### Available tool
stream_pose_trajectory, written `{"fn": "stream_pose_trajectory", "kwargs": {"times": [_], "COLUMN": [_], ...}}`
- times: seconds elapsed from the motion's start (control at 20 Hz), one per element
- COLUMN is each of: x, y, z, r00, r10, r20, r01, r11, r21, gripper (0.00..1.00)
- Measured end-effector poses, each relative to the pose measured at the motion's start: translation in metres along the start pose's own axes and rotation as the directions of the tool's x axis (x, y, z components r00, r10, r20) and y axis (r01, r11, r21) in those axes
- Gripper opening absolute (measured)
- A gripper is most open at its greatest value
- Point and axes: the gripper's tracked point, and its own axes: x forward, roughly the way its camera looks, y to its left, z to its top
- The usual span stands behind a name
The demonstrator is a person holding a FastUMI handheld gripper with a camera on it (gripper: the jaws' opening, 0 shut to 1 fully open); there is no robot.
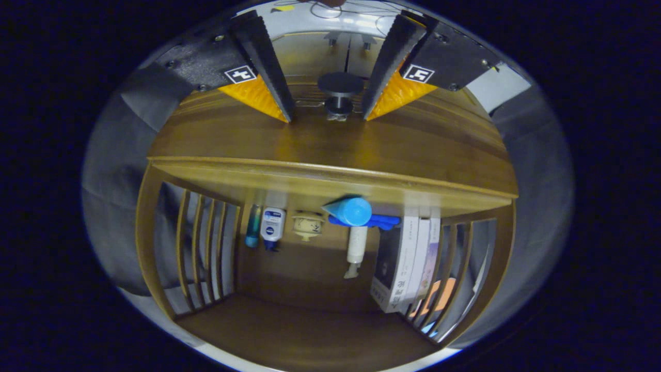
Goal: Pull open the drawer, take out the items inside it, and place them on the countertop above the cabinet.
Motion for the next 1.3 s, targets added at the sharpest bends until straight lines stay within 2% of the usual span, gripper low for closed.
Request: {"fn": "stream_pose_trajectory", "kwargs": {"times": [0.1, 0.3, 0.75, 1.1, 1.3], "x": [-0.004, -0.017, -0.083, -0.174, -0.232], "y": [0.0, -0.012, -0.029, -0.023, -0.012], "z": [0.0, 0.013, 0.014, 0.05, 0.071], "r00": [0.999, 0.999, 0.998, 0.987, 0.966], "r10": [0.031, 0.045, 0.055, 0.105, 0.158], "r20": [-0.021, -0.02, 0.026, 0.12, 0.206], "r01": [-0.031, -0.043, -0.056, -0.118, -0.177], "r11": [0.999, 0.996, 0.998, 0.987, 0.981], "r21": [0.012, 0.08, 0.038, 0.105, 0.074], "gripper": [0.89, 0.92, 0.92, 0.92, 0.92]}}
